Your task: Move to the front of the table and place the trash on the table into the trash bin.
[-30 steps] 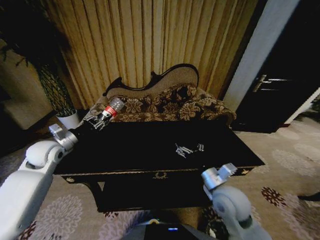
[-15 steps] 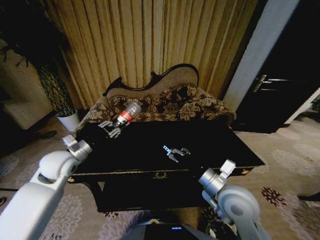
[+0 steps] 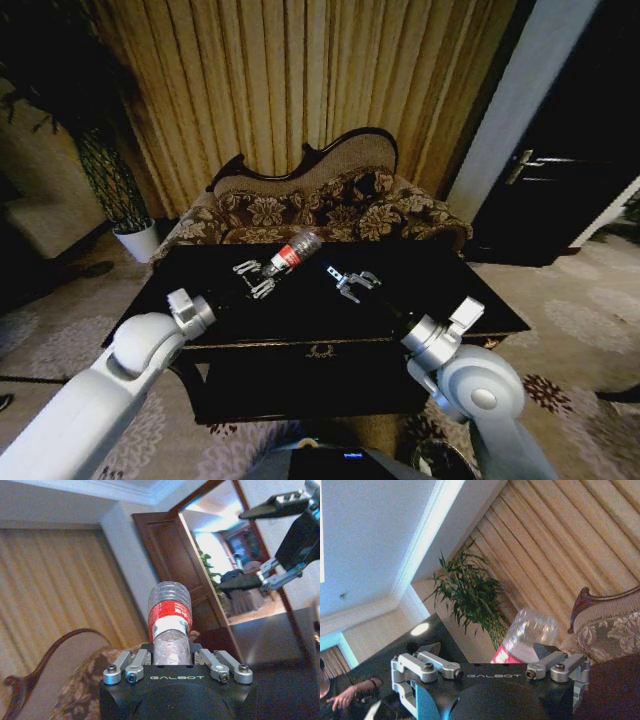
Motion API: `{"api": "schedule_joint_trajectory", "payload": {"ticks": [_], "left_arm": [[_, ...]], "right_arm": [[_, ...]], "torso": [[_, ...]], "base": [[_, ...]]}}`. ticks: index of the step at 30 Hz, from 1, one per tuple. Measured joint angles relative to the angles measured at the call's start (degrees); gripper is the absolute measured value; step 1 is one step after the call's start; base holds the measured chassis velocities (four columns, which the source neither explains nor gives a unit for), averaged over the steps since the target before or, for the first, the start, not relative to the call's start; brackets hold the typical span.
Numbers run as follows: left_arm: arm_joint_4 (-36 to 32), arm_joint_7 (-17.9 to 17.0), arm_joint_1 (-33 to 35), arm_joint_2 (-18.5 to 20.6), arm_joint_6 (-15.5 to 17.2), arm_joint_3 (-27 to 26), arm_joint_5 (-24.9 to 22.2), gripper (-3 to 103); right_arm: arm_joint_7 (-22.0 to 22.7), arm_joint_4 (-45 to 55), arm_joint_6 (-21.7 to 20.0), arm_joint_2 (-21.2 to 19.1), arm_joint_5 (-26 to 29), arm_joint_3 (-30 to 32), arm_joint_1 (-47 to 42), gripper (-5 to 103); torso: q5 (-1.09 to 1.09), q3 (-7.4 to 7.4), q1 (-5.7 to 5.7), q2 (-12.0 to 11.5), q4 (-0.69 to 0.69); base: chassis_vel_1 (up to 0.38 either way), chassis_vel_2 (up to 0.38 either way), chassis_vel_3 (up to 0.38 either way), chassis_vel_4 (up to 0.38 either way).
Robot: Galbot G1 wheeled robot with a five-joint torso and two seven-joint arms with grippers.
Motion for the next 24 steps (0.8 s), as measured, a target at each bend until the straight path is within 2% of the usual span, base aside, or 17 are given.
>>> {"api": "schedule_joint_trajectory", "payload": {"ticks": [1,2,4,6,10,14,19,24], "left_arm": [[0.0,0.0,0.0,0.0,0.0,0.0,0.0,32],[0.2,-0.1,-2.7,1.3,0.0,2.5,-0.4,32],[0.2,-0.3,-3.8,1.8,0.0,3.5,-0.7,32],[-0.7,-1.4,-6.7,3.5,0.0,6.7,-1.4,32],[-2.8,-2.0,-6.8,4.9,0.3,7.3,-1.6,32],[-6.4,-1.9,-2.6,7.8,1.2,2.2,-2.4,32],[-8.7,-1.5,0.5,9.5,1.2,-1.6,-3.4,32],[-9.6,-1.4,1.2,10.1,1.2,-2.0,-3.6,32]], "right_arm": [[0.0,0.0,0.0,0.0,0.0,0.0,0.0,100],[0.0,0.0,0.0,-1.3,0.3,0.0,-0.4,100],[0.0,0.0,-0.1,-1.9,0.4,0.0,-0.6,100],[0.0,0.0,-0.1,-3.7,0.8,0.1,-1.1,100],[0.0,-0.3,-0.1,-3.9,0.8,0.1,-0.7,100],[0.0,-1.2,-0.1,-3.1,0.7,0.4,-0.1,100],[0.0,-1.5,-0.1,-2.1,0.5,-0.3,0.5,100],[0.0,-1.3,-0.1,-1.9,0.2,-0.8,0.6,100]], "torso": [[0.00,0.00,0.00,0.0,0.00],[0.00,0.00,0.00,0.0,-0.01],[0.00,0.00,0.00,0.0,0.01],[0.00,0.00,0.00,0.0,-0.01],[0.00,0.00,0.00,0.0,0.00],[0.00,0.00,0.00,0.0,0.02],[0.00,0.00,0.00,0.0,0.02],[-0.01,0.00,0.00,0.0,0.01]], "base": [[0.000,0.000,0.000,0.000],[0.000,0.000,0.000,0.000],[0.000,0.000,0.000,0.000],[0.000,0.000,0.000,0.000],[0.000,0.000,0.000,0.000],[0.000,0.000,0.000,0.000],[0.000,0.000,0.000,0.000],[0.000,0.000,0.000,0.000]]}}
